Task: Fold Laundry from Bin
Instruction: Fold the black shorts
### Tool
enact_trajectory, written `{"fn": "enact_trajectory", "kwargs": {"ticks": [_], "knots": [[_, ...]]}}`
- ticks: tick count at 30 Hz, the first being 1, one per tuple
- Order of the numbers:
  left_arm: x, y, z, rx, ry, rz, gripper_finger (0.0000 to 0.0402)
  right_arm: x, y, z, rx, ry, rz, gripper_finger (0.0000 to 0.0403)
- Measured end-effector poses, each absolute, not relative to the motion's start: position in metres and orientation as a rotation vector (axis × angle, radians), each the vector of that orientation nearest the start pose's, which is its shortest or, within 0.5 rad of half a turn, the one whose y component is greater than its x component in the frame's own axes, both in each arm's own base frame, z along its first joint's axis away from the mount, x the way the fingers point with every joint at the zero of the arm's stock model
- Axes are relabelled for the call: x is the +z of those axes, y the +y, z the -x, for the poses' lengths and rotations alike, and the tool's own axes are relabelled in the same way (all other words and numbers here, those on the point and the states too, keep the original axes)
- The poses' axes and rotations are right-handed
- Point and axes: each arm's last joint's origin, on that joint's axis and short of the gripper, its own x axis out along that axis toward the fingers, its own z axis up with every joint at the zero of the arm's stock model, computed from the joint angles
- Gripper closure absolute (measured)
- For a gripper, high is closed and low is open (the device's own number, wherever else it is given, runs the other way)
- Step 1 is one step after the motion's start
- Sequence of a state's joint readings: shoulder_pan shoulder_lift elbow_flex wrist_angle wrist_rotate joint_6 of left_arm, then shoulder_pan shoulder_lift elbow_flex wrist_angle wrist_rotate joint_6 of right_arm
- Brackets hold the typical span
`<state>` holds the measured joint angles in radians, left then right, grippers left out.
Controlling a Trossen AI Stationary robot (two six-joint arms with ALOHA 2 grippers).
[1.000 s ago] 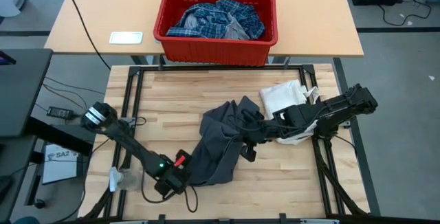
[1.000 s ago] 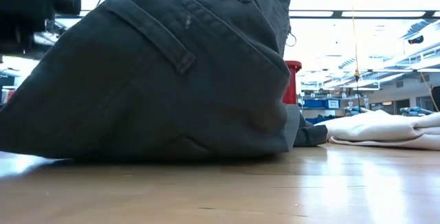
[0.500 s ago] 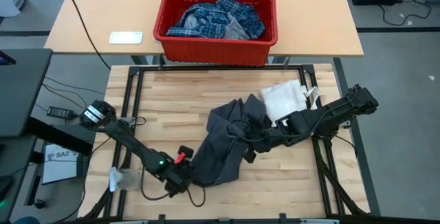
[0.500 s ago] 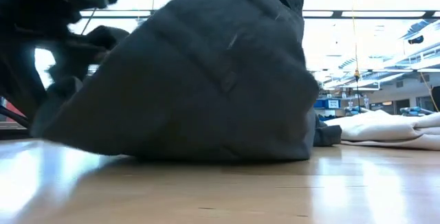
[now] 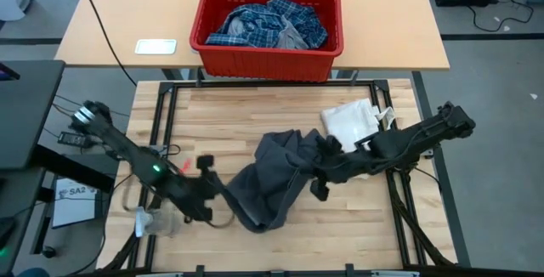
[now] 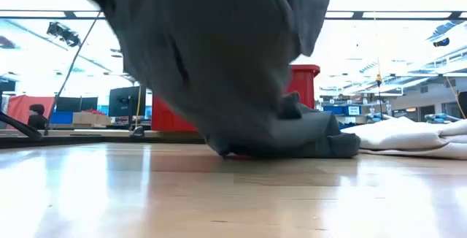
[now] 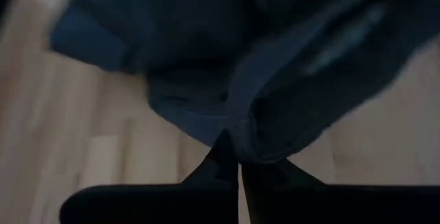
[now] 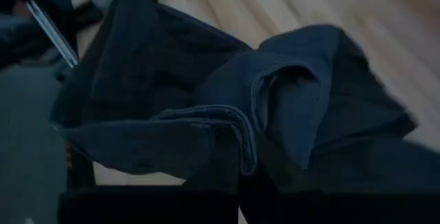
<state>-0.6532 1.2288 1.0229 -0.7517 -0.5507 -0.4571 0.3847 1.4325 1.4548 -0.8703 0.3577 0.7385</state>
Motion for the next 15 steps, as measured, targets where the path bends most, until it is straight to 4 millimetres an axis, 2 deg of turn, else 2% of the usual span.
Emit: {"fn": "enact_trajectory", "kwargs": {"ticks": [7,12,15], "knots": [[0.335,-0.099,-0.161,0.216,0.487,0.084,0.0396,0.398,0.080,-0.234,-0.324,0.553,-0.410,0.0387],[0.367,-0.075,-0.136,0.287,0.319,0.191,0.0395,0.419,0.068,-0.209,-0.301,0.469,-0.302,0.0387],[0.386,-0.062,-0.124,0.313,0.249,0.209,0.0394,0.427,0.061,-0.199,-0.356,0.398,-0.280,0.0387]]}}
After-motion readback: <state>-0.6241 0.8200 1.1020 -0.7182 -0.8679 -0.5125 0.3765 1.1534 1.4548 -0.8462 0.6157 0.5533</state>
